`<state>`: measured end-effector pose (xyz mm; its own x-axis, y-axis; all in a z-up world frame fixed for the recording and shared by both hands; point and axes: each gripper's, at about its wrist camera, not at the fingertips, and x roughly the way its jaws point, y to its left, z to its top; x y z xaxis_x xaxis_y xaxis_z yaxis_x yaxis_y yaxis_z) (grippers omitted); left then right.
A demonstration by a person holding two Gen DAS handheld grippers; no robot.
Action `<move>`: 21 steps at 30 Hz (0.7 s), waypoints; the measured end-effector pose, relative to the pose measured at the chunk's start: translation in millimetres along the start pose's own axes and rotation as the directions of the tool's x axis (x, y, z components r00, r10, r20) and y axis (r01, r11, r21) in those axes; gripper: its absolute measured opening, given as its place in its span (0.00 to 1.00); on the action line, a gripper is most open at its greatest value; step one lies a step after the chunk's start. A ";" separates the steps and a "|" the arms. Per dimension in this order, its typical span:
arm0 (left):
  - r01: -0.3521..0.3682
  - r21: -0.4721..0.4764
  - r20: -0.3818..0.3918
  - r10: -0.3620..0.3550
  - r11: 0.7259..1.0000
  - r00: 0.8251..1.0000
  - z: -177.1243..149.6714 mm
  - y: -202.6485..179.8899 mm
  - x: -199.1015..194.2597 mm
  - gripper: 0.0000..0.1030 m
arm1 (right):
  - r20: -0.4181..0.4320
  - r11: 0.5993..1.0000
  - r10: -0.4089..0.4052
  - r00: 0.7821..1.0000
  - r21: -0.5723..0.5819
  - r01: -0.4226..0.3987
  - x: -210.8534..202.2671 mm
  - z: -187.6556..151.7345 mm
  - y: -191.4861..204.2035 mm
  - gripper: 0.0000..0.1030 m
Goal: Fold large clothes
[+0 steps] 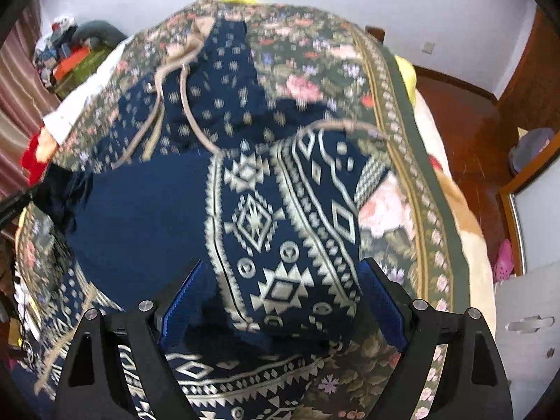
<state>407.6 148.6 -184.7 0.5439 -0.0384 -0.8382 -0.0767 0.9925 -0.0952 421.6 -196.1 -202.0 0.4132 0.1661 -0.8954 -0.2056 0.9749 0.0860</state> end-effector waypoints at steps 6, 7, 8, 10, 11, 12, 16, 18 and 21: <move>-0.077 -0.061 -0.090 0.072 0.995 0.993 -24.9 44.8 27.1 0.03 | -0.044 0.999 -0.052 0.998 -0.014 0.052 22.4 6.4 4.4 0.84; -0.091 -0.065 -0.101 0.084 0.994 0.991 -29.5 48.8 31.4 0.03 | -0.068 0.998 -0.068 0.995 -0.017 0.067 30.5 4.8 3.8 0.84; -0.095 -0.077 -0.115 0.086 0.992 0.990 -34.6 54.5 36.1 0.03 | -0.087 0.996 -0.084 0.993 -0.021 0.082 38.1 2.2 3.2 0.84; -0.102 -0.108 -0.139 0.087 0.989 0.987 -42.2 66.0 40.5 0.03 | -0.072 0.996 -0.088 0.993 -0.040 0.086 39.6 -0.8 4.7 0.86; -0.100 -0.118 -0.141 0.083 0.988 0.987 -44.8 70.2 39.7 0.03 | -0.070 0.994 -0.095 0.993 -0.051 0.092 38.6 -1.2 6.1 0.86; -0.097 -0.117 -0.138 0.081 0.988 0.987 -46.0 71.6 37.4 0.03 | -0.076 0.993 -0.103 0.992 -0.059 0.098 37.7 -1.0 7.3 0.86; -0.089 -0.075 -0.110 0.081 0.993 0.991 -40.9 64.8 17.1 0.03 | -0.094 0.993 -0.102 0.990 -0.071 0.095 32.4 -2.2 5.0 0.87; -0.073 -0.040 -0.095 0.069 0.996 0.993 -34.1 55.8 4.3 0.04 | -0.094 0.992 -0.118 0.989 -0.066 0.112 27.2 -4.8 -1.7 0.86; -0.049 0.007 -0.080 0.049 0.999 0.996 -25.0 42.0 -11.5 0.15 | -0.082 0.989 -0.139 0.987 -0.054 0.135 14.9 -5.2 -14.8 0.87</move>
<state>377.2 187.8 -192.5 0.4710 0.0012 -0.8821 -0.0975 0.9939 -0.0507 426.2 -208.9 -218.9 0.3638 0.0160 -0.9314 -0.1957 0.9788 -0.0597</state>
